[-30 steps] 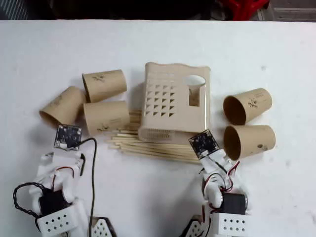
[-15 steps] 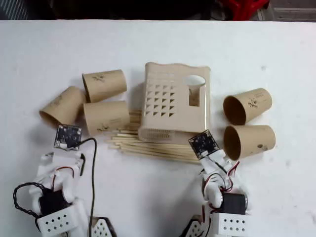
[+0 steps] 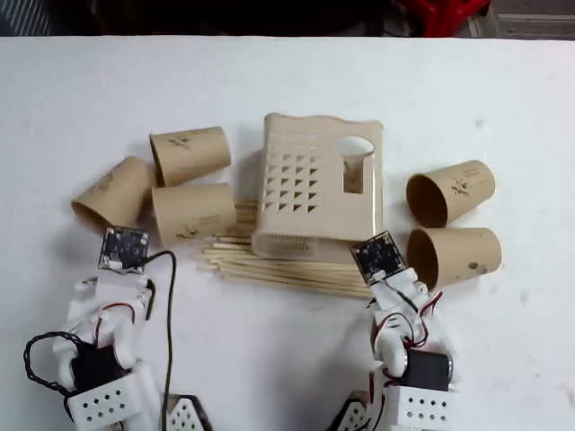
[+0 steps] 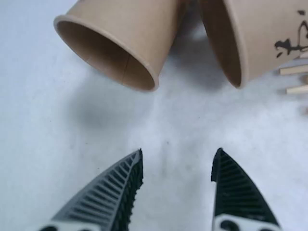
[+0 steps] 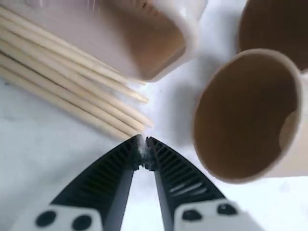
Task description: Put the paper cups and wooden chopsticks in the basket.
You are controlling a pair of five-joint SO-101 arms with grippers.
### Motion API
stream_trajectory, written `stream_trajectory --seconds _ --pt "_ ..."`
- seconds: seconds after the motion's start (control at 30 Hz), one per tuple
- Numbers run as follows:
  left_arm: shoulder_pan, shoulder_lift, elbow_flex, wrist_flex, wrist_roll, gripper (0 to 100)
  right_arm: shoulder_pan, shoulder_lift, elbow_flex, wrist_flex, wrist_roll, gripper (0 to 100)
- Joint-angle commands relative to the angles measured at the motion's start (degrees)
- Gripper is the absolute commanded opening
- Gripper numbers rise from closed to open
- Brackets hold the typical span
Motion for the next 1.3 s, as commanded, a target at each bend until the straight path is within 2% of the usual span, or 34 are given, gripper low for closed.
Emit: stream_trajectory --seconds 0.0,0.1,0.27,0.37,0.5,0.63,0.8,0.93,1.07,1.27 --pt "0.66 -0.31 -0.09 -1.41 0.7 24 5.76 -0.66 -8.0 -0.31 0.62 2.2" --pt "0.66 -0.31 -0.09 -1.41 0.7 24 8.57 -0.57 -14.07 -0.13 0.35 2.5" --pt "0.66 -0.31 -0.09 -1.41 0.7 24 8.48 0.13 -25.32 1.54 0.26 2.5" --pt "0.66 -0.31 -0.09 -1.41 0.7 24 8.48 6.02 -30.68 1.36 0.18 2.6" --pt "0.66 -0.31 -0.09 -1.41 0.7 24 5.32 23.78 -41.14 -0.13 -4.4 7.8" --pt "0.66 -0.31 -0.09 -1.41 0.7 24 -1.71 46.02 -57.67 0.22 -9.23 13.6" --pt "0.66 -0.31 -0.09 -1.41 0.7 24 -8.31 71.34 -78.15 0.31 -14.77 14.4" --pt "0.66 -0.31 -0.09 -1.41 0.7 24 -9.89 88.57 -93.8 3.03 -18.73 14.6" --pt "0.66 -0.31 -0.09 -1.41 0.7 24 -9.71 101.93 -106.55 6.29 -19.25 14.6" --pt "0.66 -0.31 -0.09 -1.41 0.7 24 -9.54 117.85 -117.8 6.64 -19.34 18.9"
